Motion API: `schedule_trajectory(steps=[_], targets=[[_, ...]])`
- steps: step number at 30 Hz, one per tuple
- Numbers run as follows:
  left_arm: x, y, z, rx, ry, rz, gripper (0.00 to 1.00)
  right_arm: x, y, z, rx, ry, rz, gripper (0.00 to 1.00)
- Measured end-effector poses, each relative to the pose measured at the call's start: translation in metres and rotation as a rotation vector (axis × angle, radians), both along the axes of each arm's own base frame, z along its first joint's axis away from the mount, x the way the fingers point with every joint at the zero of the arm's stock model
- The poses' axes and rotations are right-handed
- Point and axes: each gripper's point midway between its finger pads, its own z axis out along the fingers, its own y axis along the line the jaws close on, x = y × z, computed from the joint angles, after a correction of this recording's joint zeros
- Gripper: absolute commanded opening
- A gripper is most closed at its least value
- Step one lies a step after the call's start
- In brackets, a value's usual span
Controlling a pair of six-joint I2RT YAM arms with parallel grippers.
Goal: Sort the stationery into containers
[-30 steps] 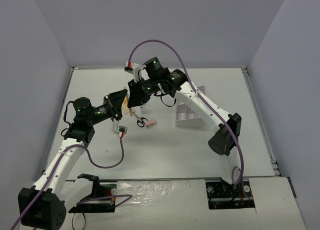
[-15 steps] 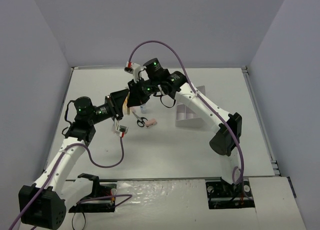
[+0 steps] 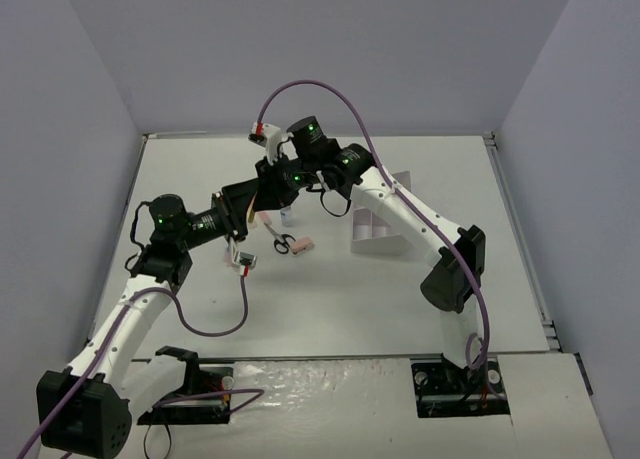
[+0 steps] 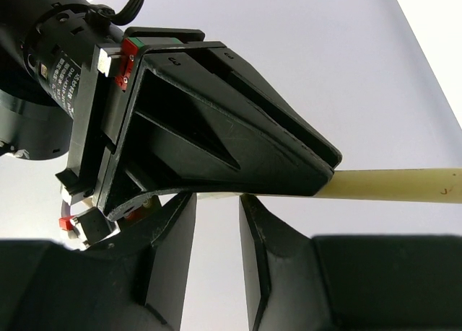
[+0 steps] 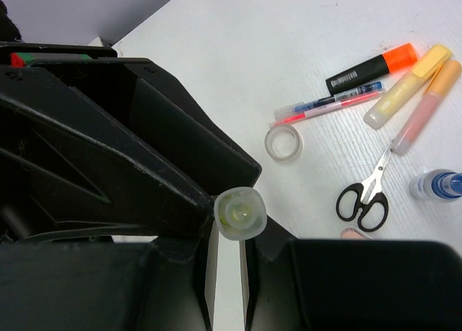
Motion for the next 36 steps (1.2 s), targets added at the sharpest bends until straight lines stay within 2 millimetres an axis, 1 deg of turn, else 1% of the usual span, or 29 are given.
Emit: schedule_trajectory(steps=[7, 16, 20, 24, 27, 36], targets=[[-0.002, 0.000, 0.001, -0.001, -0.004, 0.004, 0.36, 0.003, -0.001, 0.000, -0.002, -0.015, -0.010, 0.00], [-0.003, 0.000, 0.003, -0.001, -0.011, 0.007, 0.38, 0.007, -0.003, 0.003, 0.003, -0.039, -0.026, 0.00], [-0.008, -0.005, 0.004, -0.003, -0.013, -0.016, 0.39, 0.015, -0.006, 0.004, 0.005, -0.060, -0.048, 0.00], [-0.015, -0.013, 0.001, -0.002, 0.005, -0.059, 0.39, 0.026, -0.004, 0.013, 0.038, -0.102, -0.066, 0.00], [-0.018, -0.016, -0.001, -0.001, 0.012, -0.073, 0.39, 0.028, -0.003, 0.018, 0.052, -0.123, -0.067, 0.00], [-0.019, -0.017, -0.002, 0.000, 0.014, -0.074, 0.41, 0.032, -0.002, 0.021, 0.068, -0.141, -0.073, 0.00]])
